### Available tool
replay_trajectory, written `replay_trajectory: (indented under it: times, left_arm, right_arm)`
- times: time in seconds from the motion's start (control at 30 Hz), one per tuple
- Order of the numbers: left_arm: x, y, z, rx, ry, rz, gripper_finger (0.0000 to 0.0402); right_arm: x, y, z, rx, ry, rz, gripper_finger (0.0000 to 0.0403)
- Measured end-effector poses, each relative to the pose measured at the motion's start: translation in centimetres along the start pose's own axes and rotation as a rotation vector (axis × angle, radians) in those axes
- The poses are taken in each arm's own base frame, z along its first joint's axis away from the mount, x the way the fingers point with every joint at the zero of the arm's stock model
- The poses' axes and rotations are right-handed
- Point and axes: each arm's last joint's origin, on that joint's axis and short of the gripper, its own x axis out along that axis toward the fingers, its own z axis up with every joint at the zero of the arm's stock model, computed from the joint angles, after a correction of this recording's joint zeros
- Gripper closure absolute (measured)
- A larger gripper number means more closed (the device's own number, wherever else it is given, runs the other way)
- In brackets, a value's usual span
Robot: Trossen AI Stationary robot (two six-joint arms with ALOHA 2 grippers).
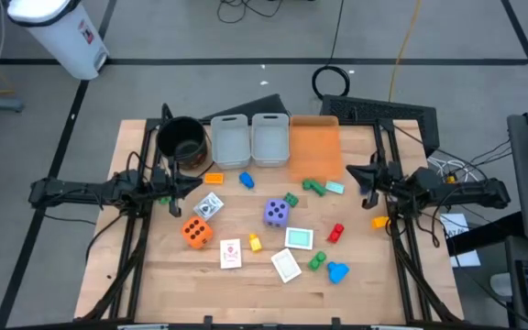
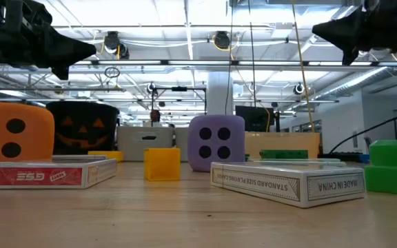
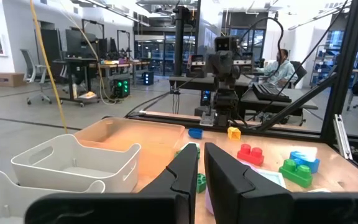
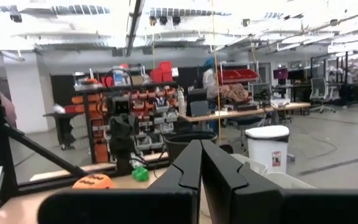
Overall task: Pick & Place Toys
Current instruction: Put the top right blue game piece into the orange bin
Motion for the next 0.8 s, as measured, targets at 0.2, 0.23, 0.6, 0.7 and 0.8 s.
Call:
replay_trajectory:
  times: [0.2, 0.23, 0.6, 0.7, 0.8]
  left_arm:
    - [0.0, 0.0, 0.0, 0.000, -0.001, 0.000, 0.0364]
    - [0.0, 0.0, 0.0, 0.000, -0.001, 0.000, 0.0364]
    - [-0.1, 0.1, 1.4, -0.147, -0.147, 0.023, 0.0364]
    - [-0.1, 0.1, 1.6, -0.217, -0.173, 0.032, 0.0364]
    - [-0.1, 0.1, 1.6, -0.277, -0.167, 0.027, 0.0364]
  right_arm:
    - [1.7, 0.6, 0.8, -0.012, 0.067, -0.004, 0.0403]
    - [2.0, 0.7, 0.8, -0.006, 0.087, -0.006, 0.0403]
    - [6.1, 2.0, 2.3, 0.085, 0.093, -0.087, 0.0403]
    - [7.2, 2.2, 3.2, 0.089, 0.071, -0.138, 0.0403]
    - [8.4, 2.5, 4.2, 0.058, 0.064, -0.144, 0.0403]
